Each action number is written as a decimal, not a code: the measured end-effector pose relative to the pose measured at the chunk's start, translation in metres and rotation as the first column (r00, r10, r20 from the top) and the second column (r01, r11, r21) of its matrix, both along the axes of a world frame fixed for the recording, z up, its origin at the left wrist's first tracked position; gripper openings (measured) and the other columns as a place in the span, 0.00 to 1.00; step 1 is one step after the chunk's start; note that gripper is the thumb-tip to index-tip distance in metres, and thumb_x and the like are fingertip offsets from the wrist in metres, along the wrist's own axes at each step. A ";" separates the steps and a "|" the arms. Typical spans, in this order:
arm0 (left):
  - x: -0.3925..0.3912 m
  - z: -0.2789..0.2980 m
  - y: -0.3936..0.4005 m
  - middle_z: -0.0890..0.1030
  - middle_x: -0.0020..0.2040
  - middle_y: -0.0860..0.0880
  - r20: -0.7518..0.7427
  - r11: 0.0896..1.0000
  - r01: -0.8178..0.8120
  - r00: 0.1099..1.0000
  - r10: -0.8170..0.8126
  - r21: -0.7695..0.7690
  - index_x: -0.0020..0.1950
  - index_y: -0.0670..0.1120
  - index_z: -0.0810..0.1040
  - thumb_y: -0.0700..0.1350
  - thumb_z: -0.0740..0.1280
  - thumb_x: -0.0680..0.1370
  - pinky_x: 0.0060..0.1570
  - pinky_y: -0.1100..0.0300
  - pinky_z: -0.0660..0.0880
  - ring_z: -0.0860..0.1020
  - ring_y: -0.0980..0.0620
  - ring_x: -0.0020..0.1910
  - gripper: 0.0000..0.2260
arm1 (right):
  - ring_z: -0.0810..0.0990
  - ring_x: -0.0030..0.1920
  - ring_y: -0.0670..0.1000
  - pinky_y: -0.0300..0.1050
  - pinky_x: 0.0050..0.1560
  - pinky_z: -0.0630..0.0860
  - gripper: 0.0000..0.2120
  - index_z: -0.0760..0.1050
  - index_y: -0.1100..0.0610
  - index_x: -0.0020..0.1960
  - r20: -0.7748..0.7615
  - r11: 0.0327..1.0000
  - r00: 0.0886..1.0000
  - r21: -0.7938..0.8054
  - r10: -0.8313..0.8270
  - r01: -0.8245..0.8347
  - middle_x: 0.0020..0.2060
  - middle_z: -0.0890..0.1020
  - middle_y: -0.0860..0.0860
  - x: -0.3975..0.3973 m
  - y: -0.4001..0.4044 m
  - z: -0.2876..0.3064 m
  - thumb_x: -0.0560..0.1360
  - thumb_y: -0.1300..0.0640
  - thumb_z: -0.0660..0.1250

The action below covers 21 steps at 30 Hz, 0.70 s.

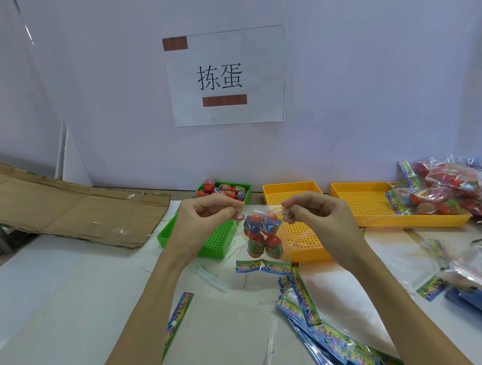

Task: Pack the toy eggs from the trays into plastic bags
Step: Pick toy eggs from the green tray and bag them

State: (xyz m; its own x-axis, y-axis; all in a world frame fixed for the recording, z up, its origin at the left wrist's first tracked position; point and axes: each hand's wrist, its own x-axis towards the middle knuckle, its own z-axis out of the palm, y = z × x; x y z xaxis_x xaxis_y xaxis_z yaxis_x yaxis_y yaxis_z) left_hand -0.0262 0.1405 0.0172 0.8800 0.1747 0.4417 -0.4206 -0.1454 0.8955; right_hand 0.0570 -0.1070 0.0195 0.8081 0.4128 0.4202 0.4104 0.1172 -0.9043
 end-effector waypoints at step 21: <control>0.003 0.000 -0.008 0.88 0.47 0.48 -0.021 0.991 -0.112 0.993 0.114 0.068 0.52 0.50 0.88 0.41 0.78 0.75 0.52 0.62 0.81 0.86 0.49 0.48 0.07 | 0.86 0.42 0.50 0.41 0.46 0.83 0.08 0.82 0.55 0.55 0.071 0.992 0.990 -0.036 -0.121 0.124 0.40 0.86 0.50 -0.008 0.012 -0.002 0.77 0.62 0.75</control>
